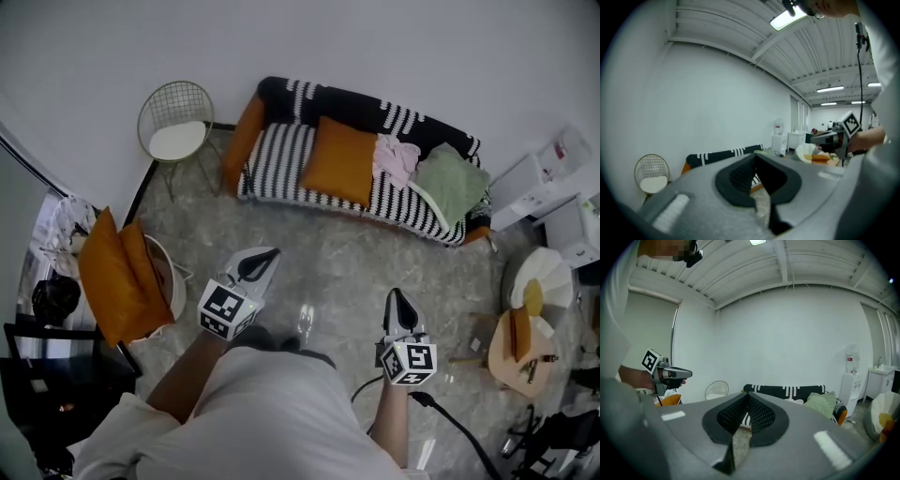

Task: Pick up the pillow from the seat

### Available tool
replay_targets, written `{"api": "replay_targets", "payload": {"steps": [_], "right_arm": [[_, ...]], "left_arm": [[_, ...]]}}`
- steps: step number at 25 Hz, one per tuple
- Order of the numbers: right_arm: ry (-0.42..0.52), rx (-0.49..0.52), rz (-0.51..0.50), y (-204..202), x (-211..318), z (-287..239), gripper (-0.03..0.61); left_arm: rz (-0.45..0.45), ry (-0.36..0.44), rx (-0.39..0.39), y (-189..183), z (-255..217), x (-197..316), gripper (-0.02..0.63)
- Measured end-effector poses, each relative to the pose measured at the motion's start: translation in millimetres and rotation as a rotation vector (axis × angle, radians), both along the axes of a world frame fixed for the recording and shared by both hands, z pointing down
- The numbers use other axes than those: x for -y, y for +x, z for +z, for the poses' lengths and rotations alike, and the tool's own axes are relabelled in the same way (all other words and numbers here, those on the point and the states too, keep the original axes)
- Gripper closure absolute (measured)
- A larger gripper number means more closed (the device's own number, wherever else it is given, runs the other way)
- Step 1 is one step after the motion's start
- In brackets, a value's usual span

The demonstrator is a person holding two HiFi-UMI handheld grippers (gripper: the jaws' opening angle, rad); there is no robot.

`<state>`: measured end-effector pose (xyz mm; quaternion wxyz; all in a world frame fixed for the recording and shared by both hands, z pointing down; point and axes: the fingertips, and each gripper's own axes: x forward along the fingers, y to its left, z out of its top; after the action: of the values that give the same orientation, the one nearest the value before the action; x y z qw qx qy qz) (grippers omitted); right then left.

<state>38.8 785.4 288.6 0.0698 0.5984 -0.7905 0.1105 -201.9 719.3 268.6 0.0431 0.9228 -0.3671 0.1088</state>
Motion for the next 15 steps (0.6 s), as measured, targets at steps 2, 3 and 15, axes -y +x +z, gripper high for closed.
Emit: {"api": "replay_targets", "payload": {"steps": [2, 3, 15], "right_arm": [[-0.007, 0.004, -0.005, 1, 3, 4, 0.572], [-0.011, 0.006, -0.008, 1, 5, 5, 0.572], [-0.034, 0.004, 0.002, -16, 59, 15, 0.572]], "left_arm": [[-0.002, -0.005, 0.004, 2, 3, 1, 0.614], [-0.004, -0.009, 0.006, 2, 4, 3, 0.615], [-0.001, -0.034, -0.008, -14, 16, 66, 0.615]]}}
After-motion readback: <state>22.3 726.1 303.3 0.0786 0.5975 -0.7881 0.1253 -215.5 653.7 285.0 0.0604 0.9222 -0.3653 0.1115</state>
